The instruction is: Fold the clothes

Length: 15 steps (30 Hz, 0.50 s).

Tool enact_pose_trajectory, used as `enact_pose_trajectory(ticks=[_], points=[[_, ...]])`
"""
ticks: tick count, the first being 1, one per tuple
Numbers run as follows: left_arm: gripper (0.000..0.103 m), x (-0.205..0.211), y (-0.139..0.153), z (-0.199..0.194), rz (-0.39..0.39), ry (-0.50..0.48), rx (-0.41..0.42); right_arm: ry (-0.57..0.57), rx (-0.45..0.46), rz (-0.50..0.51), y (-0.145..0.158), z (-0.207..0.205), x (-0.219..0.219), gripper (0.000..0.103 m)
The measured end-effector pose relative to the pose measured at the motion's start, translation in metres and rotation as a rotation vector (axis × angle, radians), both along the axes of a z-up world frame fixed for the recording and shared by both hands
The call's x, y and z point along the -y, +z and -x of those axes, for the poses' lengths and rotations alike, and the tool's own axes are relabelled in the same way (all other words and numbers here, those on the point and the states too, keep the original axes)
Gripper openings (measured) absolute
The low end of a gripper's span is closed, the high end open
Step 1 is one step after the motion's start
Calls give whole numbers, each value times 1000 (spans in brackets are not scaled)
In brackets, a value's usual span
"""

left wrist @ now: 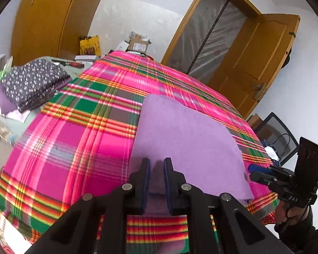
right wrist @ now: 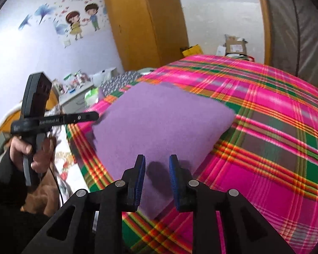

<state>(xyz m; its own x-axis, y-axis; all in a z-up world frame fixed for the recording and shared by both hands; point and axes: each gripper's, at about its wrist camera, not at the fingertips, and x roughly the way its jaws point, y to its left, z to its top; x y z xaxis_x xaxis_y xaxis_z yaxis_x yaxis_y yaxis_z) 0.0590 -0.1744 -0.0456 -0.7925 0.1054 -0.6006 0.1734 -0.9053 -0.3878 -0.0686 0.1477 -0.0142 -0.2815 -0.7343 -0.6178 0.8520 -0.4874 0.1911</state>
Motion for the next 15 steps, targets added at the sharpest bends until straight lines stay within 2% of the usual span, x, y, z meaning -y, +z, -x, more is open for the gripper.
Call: enact_pose_trajectory(ticks=[4,7,11,15], points=[[12,-4,0,9,40,16,19,-73,16,0,1,17,6,24],[12,-9,-3,13,66,15,35,-119,67,27,-2,35,7,24],[12,-12,-8,14,87,12,49,-124,118,15,-11,49,13,24],[12,-13,-7,13,97,14,51,-128,123,18,-9,50,11,24]])
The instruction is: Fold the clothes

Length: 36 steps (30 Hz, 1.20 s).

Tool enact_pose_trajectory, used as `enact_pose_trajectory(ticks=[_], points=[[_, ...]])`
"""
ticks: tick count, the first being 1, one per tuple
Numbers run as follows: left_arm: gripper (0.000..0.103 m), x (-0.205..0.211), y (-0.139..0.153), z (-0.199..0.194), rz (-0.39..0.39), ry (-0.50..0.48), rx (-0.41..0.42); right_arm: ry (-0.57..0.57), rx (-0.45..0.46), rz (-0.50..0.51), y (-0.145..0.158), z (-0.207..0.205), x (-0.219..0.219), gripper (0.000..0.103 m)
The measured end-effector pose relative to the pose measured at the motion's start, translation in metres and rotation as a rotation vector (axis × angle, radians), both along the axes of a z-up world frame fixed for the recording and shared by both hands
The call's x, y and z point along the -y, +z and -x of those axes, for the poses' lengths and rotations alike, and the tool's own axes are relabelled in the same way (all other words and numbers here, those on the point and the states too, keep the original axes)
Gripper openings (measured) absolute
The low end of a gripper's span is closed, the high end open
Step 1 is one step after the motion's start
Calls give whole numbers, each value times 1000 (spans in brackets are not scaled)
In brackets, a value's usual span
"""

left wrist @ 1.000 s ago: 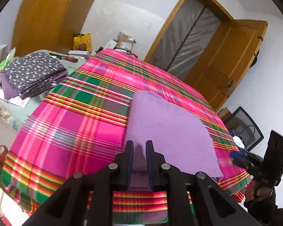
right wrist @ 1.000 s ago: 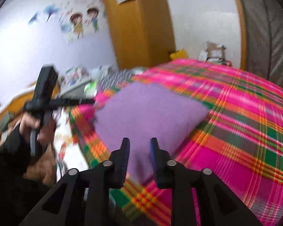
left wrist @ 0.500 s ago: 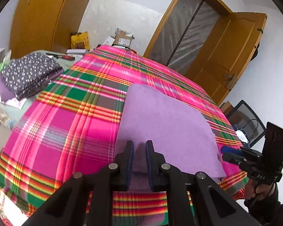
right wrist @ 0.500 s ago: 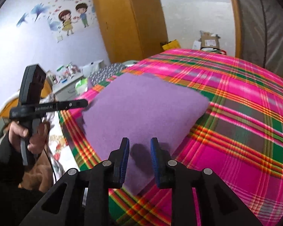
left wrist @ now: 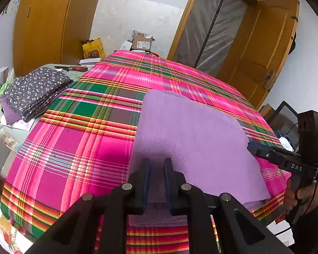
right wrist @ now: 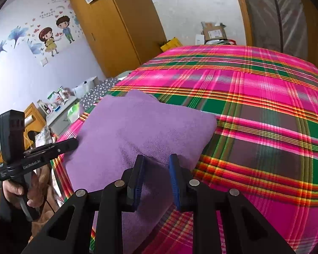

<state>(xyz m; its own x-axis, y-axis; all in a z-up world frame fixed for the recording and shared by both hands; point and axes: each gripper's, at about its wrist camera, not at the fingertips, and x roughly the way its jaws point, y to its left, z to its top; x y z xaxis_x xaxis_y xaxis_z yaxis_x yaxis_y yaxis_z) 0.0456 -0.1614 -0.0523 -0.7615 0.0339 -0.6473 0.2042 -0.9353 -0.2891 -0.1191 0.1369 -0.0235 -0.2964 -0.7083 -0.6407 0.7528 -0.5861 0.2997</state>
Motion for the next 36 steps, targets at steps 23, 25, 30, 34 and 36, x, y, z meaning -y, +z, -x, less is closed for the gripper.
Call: enact_pose_trajectory(ticks=[23,25,30,34,36], points=[[19,36,-4,-7,-76,14,-24,-28,110,102,-3,1,-30,41],[20,43,-13,-5,-133,-3,7,-45,171,141,-8,7,-38,42],[25,49,-23,-5,-230,-32,11,-82,303,222,-21,25,-48,50],[29,48,-27,-5,-275,-65,20,-92,396,269,-32,40,-46,55],[31,49,-29,-5,-297,-69,21,-84,430,289,-35,44,-43,56]])
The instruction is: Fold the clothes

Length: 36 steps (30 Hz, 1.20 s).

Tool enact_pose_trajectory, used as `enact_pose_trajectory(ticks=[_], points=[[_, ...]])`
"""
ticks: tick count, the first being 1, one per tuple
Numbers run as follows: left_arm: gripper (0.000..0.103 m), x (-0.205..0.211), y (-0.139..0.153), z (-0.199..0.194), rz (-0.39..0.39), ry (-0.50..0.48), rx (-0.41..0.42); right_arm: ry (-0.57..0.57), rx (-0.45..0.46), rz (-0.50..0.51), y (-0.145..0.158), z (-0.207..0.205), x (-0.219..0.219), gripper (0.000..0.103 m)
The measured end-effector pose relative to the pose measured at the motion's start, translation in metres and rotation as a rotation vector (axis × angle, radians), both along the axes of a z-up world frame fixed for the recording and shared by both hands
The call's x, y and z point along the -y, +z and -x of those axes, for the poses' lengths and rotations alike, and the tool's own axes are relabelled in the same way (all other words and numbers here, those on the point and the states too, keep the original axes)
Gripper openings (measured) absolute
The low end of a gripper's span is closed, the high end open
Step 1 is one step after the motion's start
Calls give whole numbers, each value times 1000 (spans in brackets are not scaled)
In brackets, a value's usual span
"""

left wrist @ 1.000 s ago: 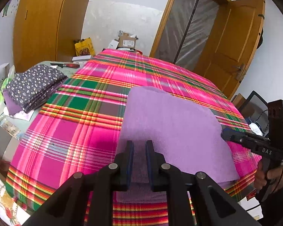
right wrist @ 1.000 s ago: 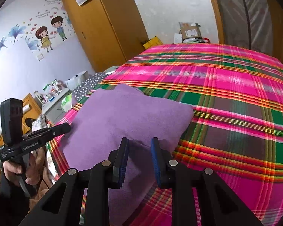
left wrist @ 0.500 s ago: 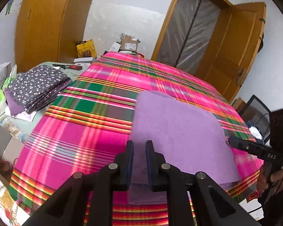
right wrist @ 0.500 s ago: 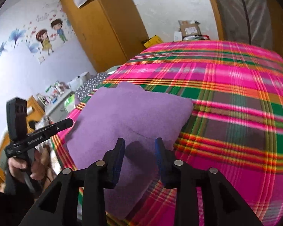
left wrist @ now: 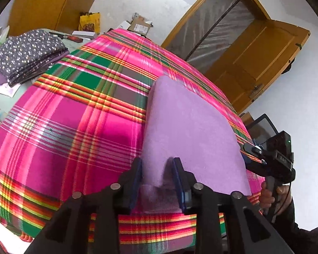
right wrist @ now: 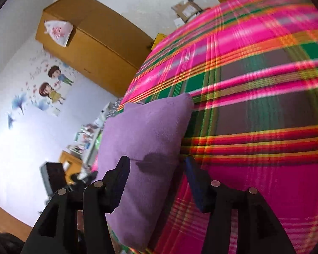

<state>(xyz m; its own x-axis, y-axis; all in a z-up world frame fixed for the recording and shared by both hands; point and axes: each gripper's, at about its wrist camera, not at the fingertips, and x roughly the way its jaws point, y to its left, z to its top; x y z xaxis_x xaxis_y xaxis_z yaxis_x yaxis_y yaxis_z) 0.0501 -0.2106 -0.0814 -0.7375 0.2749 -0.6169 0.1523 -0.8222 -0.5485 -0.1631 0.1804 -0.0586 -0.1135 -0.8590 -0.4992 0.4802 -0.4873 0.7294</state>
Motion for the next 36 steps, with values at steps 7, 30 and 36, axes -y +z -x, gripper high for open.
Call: enact_pose_trajectory(ticks=[7,30,36], points=[[32,3,-3,2,-31,2,11,48,-5,-10,1,-5,13,56],[32,8,-9,3,-141,-28,44,120,2,-13,5,-20,22,55],[31,14,-14,7,-172,-39,52,119,8,-18,4,-16,32,55]])
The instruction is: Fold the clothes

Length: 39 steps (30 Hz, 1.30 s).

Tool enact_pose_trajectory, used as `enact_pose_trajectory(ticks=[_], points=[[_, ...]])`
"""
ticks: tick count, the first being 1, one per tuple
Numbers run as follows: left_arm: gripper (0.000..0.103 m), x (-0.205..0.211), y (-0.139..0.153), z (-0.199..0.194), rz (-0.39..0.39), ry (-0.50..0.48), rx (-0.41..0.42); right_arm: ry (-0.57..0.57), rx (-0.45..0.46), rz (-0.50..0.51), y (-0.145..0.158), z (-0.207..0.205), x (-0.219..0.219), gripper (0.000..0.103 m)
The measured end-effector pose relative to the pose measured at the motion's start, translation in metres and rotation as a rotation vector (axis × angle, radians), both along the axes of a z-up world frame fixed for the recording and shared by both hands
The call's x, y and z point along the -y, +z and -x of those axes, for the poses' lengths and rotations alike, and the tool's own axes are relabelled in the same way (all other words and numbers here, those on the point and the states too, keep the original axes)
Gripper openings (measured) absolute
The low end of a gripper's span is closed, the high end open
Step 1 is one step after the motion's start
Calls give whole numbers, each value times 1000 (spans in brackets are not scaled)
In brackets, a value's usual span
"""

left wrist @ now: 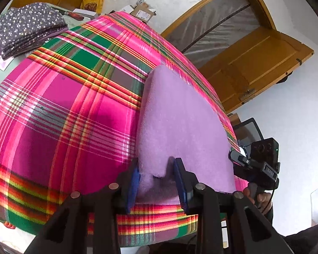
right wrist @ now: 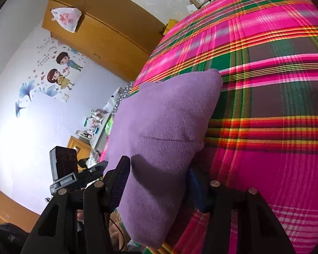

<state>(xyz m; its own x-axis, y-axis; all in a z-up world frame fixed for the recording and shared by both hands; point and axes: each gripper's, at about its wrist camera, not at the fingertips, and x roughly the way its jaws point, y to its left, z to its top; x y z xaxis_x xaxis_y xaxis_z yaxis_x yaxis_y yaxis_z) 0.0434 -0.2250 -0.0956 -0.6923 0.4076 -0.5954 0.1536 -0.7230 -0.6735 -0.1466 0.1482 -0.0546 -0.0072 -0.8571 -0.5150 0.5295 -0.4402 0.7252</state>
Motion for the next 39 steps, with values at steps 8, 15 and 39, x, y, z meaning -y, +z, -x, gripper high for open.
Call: enact_pose_trajectory(ticks=[8,15,39], points=[[18,-2,1,0,22,5,-13,-9,-28,-5,1,-1,-5,34],[17,-6,11,-3,52,18,-57,-11,-82,7,14,-4,-3,29],[16,-86,72,74,191,-169,-183,-124,-305,-11,74,35,-69,27]])
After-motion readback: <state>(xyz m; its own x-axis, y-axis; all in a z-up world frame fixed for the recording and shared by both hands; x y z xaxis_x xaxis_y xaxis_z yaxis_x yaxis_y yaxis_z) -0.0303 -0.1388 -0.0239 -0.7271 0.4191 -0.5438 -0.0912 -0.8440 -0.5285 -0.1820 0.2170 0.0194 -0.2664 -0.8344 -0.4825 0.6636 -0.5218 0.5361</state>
